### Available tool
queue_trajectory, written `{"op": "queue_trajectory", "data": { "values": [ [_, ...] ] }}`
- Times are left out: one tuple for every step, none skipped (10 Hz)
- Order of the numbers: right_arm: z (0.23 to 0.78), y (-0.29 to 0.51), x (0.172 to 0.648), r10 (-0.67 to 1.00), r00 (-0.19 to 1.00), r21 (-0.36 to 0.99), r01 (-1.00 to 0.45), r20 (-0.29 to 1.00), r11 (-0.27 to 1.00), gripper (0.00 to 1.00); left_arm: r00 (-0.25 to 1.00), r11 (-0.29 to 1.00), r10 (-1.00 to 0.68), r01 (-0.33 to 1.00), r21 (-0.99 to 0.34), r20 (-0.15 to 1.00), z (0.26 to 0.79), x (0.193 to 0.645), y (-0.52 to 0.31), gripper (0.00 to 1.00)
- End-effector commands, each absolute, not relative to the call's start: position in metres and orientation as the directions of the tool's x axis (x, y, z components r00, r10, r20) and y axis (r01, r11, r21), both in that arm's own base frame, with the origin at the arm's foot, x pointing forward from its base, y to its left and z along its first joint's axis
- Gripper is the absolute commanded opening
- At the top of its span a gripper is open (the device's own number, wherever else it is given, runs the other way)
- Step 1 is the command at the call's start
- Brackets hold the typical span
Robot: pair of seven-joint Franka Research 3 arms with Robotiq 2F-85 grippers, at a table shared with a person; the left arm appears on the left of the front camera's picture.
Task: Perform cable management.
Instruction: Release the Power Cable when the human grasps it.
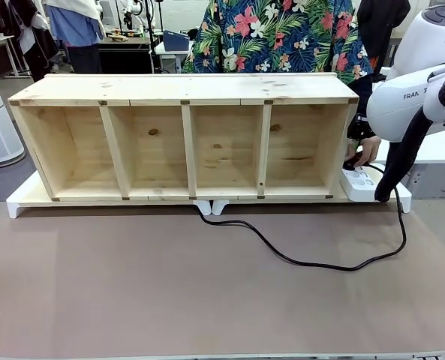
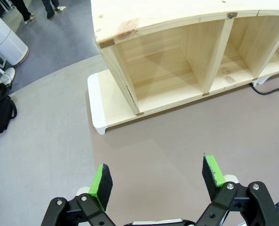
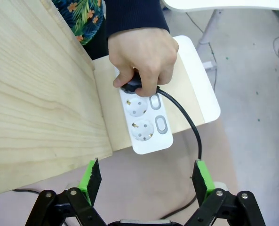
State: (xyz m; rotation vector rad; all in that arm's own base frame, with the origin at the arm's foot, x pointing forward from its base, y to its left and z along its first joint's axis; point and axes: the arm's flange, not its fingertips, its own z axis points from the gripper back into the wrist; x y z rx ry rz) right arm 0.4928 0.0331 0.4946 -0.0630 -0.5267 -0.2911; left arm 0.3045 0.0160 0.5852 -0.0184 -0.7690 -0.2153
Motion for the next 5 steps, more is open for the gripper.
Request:
{"op": "queue_trajectory", "data": {
  "values": [
    [0.4937,0.0328,0.4927,-0.259,0.827,0.014,0.291,0.500,0.957,1.00,0.702,0.979,-0.182,0.198,0.057,0.689,0.5849,0.3044,0.0175,1.00],
    [0.4937,0.0328,0.4927,-0.259,0.827,0.014,0.291,0.500,0.957,1.00,0.702,0.979,-0.182,0.198,0.057,0.689,0.5849,0.3044,0.0175,1.00],
    [0.4937,0.0328,0.4927,-0.259,0.827,0.014,0.291,0.500,0.957,1.00,0.702,0.979,-0.182,0.198,0.057,0.689,0.5849,0.3044,0.0175,1.00],
    [0.4937,0.0328,0.4927,-0.259,0.827,0.014,0.291,0.500,0.957,1.00,0.702,0.979,-0.182,0.198,0.057,0.689,0.5849,0.3044,0.0175,1.00],
    [0.4937,0.0328,0.4927,-0.259,0.827,0.014,0.291,0.500,0.957,1.00,0.702,0.979,-0.182,0.198,0.057,0.689,0.5849,0.3044,0.0175,1.00]
  ]
}}
